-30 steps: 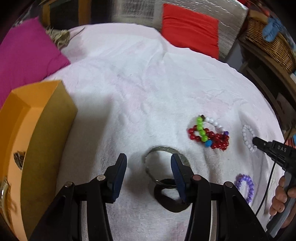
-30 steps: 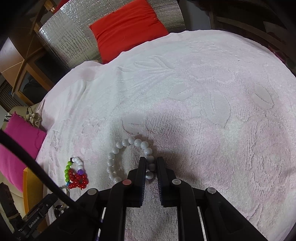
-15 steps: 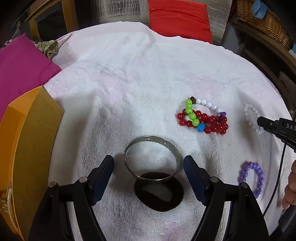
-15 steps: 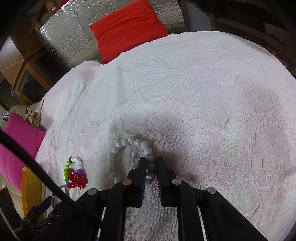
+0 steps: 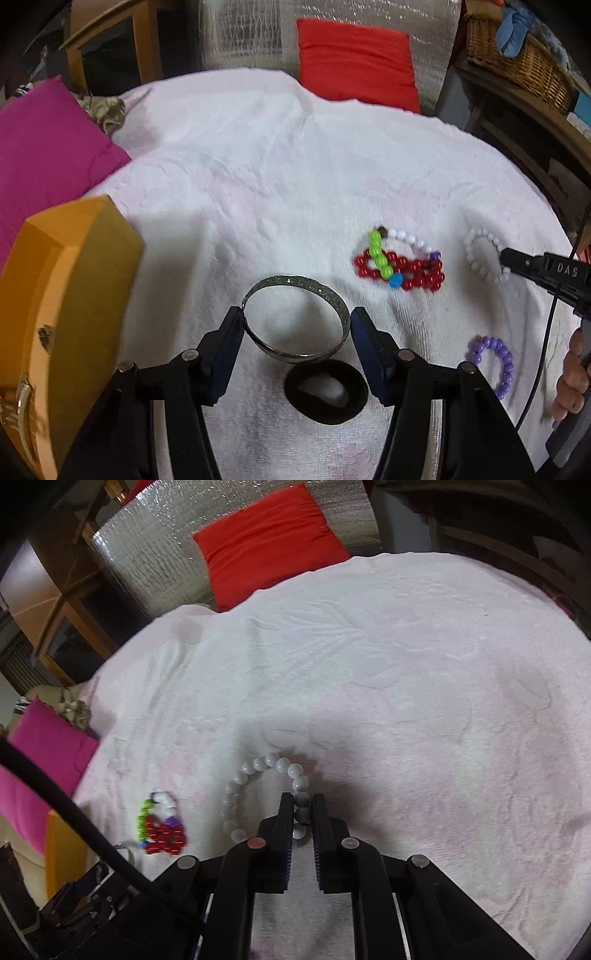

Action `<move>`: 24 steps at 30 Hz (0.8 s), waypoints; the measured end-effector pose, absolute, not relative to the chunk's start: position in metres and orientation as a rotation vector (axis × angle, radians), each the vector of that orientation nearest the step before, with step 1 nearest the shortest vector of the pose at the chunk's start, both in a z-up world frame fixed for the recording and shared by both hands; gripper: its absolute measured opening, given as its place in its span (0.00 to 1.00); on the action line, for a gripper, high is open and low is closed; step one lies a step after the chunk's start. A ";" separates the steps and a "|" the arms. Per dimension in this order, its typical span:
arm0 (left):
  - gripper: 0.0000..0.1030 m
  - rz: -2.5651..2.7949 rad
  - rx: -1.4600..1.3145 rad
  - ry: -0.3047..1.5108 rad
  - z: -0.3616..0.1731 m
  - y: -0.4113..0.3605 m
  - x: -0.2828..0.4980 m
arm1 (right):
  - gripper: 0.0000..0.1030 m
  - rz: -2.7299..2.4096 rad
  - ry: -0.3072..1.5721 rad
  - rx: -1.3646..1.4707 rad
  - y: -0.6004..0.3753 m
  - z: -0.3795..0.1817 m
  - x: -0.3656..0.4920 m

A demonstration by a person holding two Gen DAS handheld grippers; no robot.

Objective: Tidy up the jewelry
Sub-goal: 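Carry bangle and white bracelet into the orange box and open both tools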

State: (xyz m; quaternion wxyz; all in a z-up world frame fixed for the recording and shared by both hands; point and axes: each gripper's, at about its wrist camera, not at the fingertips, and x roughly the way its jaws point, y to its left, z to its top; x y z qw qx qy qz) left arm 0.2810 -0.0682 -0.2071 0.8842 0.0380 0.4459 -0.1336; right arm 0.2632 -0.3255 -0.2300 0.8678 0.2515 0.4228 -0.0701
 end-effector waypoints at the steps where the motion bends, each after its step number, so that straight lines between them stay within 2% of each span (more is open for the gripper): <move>1: 0.59 -0.274 0.075 0.921 -0.205 -0.066 0.280 | 0.10 -0.143 0.874 0.513 -0.322 -0.228 0.263; 14: 0.59 -0.178 0.044 0.773 -0.169 -0.036 0.267 | 0.10 -0.112 0.628 0.430 -0.298 -0.181 0.241; 24: 0.59 -0.133 0.020 0.736 -0.161 -0.013 0.260 | 0.10 -0.066 0.546 0.388 -0.277 -0.167 0.231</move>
